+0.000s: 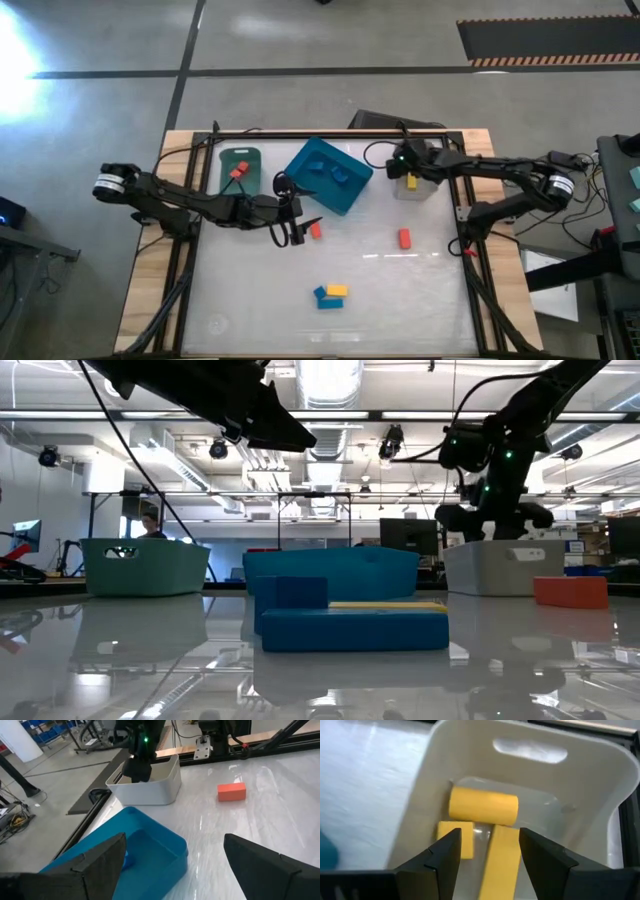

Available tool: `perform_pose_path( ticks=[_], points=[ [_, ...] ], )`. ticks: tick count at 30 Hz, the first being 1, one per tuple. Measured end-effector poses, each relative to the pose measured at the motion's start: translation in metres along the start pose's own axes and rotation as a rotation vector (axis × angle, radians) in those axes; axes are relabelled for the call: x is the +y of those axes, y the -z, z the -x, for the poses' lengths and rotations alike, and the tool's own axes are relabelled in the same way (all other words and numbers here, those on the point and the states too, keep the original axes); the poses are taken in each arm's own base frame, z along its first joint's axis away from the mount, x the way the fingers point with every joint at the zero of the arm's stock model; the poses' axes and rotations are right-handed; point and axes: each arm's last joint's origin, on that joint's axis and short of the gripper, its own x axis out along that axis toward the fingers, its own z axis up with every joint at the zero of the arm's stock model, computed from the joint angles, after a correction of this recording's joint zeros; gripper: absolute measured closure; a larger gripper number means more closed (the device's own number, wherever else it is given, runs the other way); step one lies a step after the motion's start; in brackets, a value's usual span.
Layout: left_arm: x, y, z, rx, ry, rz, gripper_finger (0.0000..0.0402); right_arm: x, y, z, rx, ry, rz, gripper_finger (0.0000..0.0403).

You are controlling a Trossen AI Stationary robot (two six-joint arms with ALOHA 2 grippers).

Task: Sort & place blocks by color
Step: Put the orange block into the green bin

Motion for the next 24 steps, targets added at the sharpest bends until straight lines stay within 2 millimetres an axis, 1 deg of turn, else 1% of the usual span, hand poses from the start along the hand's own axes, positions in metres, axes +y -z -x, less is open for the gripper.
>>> perform_pose_path(
  ticks=[3,6,9,13,18,21,24],
  points=[
    [0.0,0.0,0.0,0.0,0.0,0.001,0.0084,-0.002,-0.003,0.007,-0.02,-0.023,0.003,0.0212],
    [0.0,0.001,0.0,0.01,0.002,0.008,0.0084,-0.004,-0.005,0.017,-0.027,-0.091,-0.005,0.0211],
    [-0.001,0.005,0.0,0.044,0.005,0.032,0.0084,-0.006,-0.007,0.031,-0.011,-0.211,-0.008,0.0211],
    [-0.001,0.009,0.0,0.085,0.006,0.069,0.0084,-0.006,-0.005,0.057,0.001,-0.416,0.018,0.0211],
    [-0.001,0.01,0.0,0.09,0.006,0.087,0.0084,0.0,0.007,0.092,0.002,-0.649,0.078,0.0215],
    [-0.001,0.01,0.0,0.089,0.006,0.087,0.0084,0.006,0.02,0.11,0.016,-0.739,0.117,0.022],
    [-0.001,0.009,0.0,0.088,0.006,0.085,0.0084,0.014,0.036,0.122,0.064,-0.807,0.151,0.0225]
  ],
)
